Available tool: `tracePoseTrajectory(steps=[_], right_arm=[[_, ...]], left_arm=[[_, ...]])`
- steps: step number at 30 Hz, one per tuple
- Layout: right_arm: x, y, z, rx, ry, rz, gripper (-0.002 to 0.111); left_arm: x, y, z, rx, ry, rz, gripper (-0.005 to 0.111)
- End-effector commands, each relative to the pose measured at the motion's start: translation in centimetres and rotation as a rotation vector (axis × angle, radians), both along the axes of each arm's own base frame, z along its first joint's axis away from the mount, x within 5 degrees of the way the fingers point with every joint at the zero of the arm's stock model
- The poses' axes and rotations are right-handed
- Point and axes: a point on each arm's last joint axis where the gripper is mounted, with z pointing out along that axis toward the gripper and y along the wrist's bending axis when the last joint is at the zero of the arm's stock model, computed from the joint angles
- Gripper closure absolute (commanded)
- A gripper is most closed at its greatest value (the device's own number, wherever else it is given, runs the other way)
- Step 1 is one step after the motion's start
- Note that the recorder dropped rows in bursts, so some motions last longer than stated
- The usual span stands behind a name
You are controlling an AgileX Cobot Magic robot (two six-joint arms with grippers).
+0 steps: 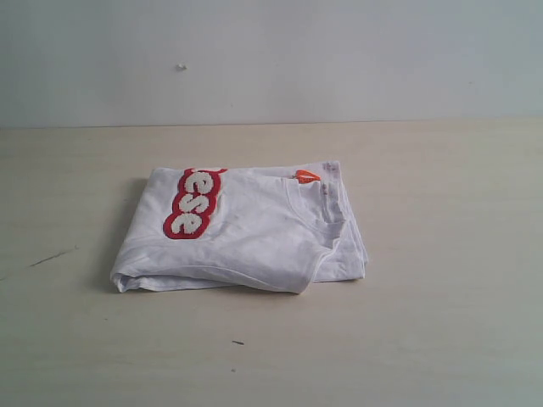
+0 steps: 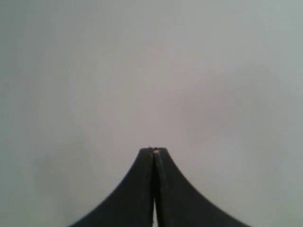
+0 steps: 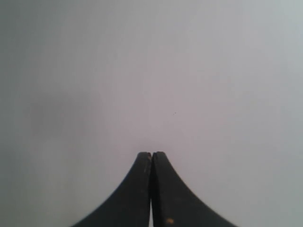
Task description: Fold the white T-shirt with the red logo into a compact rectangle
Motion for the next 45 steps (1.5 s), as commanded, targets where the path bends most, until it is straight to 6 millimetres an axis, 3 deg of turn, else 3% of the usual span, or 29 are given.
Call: tracePoseTrajectory(steps=[1,10,28,41,45], right_arm=[[0.2,0.1,-0.2,0.002,0.013,-0.004,0.108],[0.2,0.1,-0.2,0.002,0.013,-0.004,0.108],[0.2,0.1,-0.2,0.002,0.013,-0.004,0.108],[0.2,0.1,-0.2,0.002,0.013,-0.004,0.108],[0.2,0.1,-0.2,0.002,0.013,-0.004,0.108]], left_arm=[[1.8,0.3,-2.1,-0.012,0.080,0.003,0.107],[4.2,0.6,-5.7,-0.031,0.208,0.003,0.107],[6.3,1.0,-9.6,-0.035,0.332,0.013,0.107],[8.3,1.2,-14.4,-0.394,0.267,-0.120,0.107],[8.7,1.3,-15.8,-0.386,0.281,-0.115,0.107]])
